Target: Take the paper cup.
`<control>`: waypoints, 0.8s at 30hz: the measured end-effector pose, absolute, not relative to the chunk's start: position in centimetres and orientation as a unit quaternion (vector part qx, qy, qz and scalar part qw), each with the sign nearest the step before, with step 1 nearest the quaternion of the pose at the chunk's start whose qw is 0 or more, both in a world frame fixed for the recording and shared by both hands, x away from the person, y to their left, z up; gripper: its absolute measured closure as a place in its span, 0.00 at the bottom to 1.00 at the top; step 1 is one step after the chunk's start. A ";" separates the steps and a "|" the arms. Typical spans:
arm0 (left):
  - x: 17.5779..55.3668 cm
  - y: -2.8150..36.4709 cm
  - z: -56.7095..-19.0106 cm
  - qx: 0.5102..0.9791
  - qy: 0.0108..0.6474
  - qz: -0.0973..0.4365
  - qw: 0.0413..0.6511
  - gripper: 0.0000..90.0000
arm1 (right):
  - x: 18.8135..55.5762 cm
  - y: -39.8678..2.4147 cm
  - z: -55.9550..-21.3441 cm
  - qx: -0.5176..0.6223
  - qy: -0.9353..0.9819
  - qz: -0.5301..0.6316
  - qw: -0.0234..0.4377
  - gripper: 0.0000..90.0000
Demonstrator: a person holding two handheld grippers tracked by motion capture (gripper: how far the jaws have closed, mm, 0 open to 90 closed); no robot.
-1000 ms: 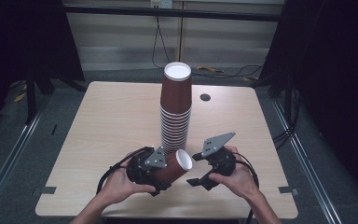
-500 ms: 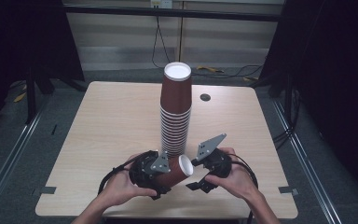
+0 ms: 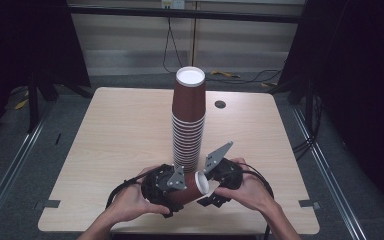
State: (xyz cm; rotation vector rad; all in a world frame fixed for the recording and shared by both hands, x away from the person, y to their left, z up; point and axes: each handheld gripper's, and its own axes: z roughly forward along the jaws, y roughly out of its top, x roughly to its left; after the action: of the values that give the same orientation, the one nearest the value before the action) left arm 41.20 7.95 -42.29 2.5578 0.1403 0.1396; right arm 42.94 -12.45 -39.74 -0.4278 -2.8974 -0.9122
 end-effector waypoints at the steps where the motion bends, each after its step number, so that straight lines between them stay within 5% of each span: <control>1: 41.3 7.9 -42.3 0.959 0.041 0.058 0.275 0.16 | 43.0 -12.4 -39.6 -0.137 -0.945 -0.295 0.040 0.23; 24: 40.8 7.3 -42.2 0.966 0.007 0.059 0.253 0.16 | 43.0 -11.0 -39.9 -0.121 -0.942 -0.306 0.068 0.23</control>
State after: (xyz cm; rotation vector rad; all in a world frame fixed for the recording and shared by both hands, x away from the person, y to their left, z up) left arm 40.77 7.27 -42.18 2.6245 0.0188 0.1616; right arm 42.97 -10.99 -39.93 -0.3646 -2.8364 -0.9225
